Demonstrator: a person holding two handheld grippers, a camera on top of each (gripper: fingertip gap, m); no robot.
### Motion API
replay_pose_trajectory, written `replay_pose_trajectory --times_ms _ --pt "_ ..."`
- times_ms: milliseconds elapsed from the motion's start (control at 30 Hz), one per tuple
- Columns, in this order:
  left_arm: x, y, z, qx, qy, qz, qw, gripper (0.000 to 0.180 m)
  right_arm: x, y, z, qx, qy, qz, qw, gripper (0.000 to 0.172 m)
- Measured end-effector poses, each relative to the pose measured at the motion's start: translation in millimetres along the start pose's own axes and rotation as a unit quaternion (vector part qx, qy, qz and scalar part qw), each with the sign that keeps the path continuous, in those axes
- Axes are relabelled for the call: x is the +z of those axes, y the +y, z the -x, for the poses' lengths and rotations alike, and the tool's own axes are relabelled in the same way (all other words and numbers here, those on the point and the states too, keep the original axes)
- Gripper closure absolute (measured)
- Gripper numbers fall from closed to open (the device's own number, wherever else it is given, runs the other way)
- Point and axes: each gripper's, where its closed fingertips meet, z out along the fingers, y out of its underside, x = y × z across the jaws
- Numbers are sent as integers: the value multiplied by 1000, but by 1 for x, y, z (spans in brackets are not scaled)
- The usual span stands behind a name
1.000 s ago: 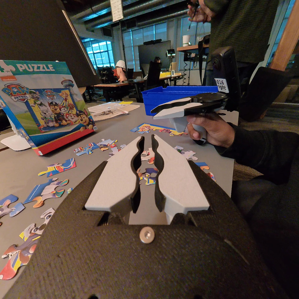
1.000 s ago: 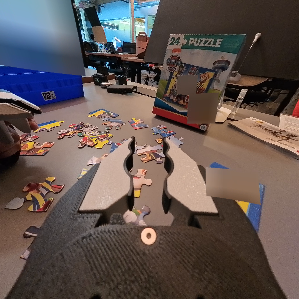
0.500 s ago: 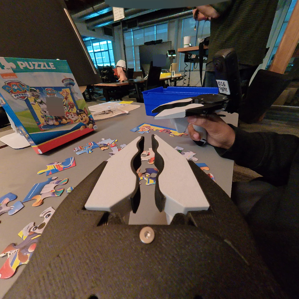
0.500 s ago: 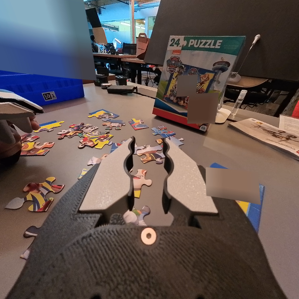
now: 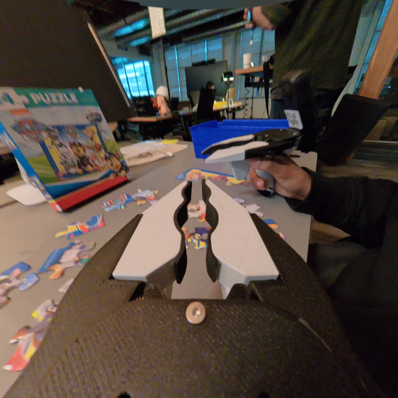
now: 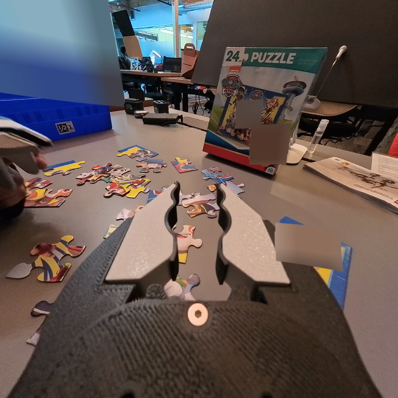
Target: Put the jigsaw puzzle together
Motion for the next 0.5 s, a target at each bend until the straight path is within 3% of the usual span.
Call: replay_pose_trajectory --times_ms 100,167,300,433,500 --pt "-39 -57 19 25 -71 -111 991 178 -1 -1 -1 5 1 -3 1000 139" --pt "-75 -78 54 8 -145 -135 980 180 -1 -1 -2 7 0 -3 1000 139" --pt "-124 -44 108 -54 -234 -41 970 165 3 2 -2 9 -1 10 1000 139" --pt "-149 -32 105 -106 -233 -52 965 163 3 -1 -11 15 14 -3 1000 143" --pt "-154 -17 105 -116 -234 -9 965 157 2 -2 -14 28 16 -8 999 144"
